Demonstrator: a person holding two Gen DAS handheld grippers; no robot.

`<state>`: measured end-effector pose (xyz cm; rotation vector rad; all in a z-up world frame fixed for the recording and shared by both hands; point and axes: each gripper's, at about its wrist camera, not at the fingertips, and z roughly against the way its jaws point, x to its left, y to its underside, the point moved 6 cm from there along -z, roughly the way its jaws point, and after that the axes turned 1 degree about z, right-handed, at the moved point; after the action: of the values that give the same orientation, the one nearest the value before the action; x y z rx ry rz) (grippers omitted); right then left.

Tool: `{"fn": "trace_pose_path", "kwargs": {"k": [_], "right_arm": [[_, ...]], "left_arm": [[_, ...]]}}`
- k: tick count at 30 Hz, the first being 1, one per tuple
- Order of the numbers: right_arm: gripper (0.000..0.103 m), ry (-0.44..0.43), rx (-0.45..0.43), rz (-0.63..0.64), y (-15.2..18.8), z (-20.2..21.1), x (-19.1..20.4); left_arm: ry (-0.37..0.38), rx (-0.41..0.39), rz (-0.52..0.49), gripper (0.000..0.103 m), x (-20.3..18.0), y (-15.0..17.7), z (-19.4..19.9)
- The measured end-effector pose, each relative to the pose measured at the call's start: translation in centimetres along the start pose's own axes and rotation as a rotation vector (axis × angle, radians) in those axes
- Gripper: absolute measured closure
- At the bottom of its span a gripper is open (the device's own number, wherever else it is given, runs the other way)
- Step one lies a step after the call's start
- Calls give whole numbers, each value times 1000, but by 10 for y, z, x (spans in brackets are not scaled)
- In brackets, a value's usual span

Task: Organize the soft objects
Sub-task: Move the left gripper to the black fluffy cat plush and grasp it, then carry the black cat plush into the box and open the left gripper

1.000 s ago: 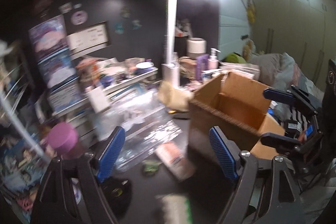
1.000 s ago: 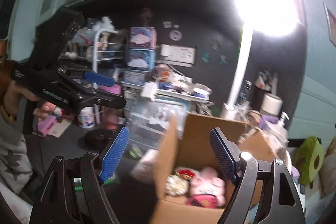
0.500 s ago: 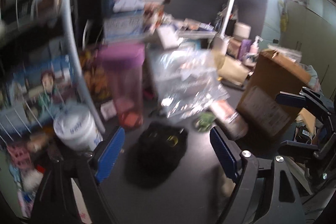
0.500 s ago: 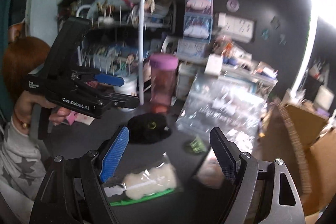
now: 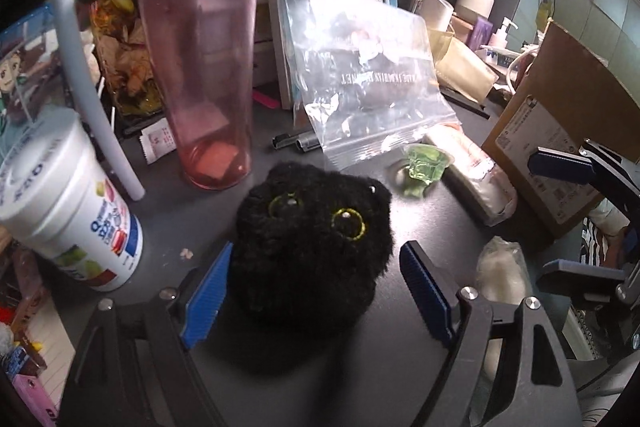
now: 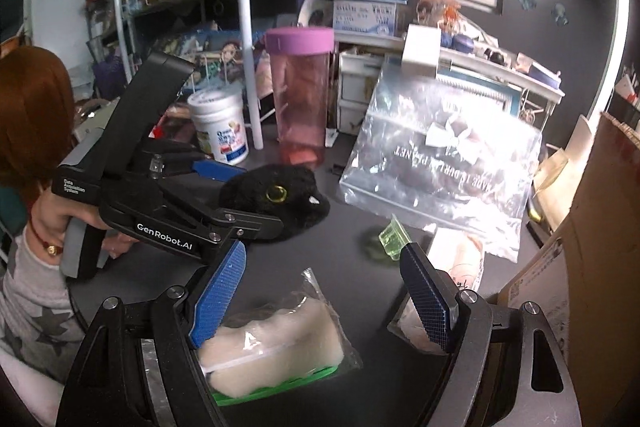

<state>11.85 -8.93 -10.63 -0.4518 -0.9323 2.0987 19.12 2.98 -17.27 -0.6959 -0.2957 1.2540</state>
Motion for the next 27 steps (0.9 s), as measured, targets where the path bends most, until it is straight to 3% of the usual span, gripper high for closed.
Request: {"fn": "trace_pose_path", "kwargs": {"k": [2, 6, 14, 16, 18, 27], "right_arm": [[26, -4, 12, -2, 1, -5, -2], [26, -14, 29, -7, 4, -13, -5], [25, -77, 31, 12, 6, -13, 7], [20, -87, 24, 23, 6, -11, 11], [13, -98, 4, 36, 5, -6, 16], [13, -101, -98, 101, -1, 37, 38]], "left_arm": [[-6, 4, 2, 34, 2, -1, -3], [-4, -12, -9, 40, 3, -1, 0], [68, -52, -6, 40, -9, -3, 23], [100, -64, -13, 40, -17, -3, 32], [123, -78, -27, 40, -27, -3, 42], [220, -120, -94, 40, -82, -3, 93]]}}
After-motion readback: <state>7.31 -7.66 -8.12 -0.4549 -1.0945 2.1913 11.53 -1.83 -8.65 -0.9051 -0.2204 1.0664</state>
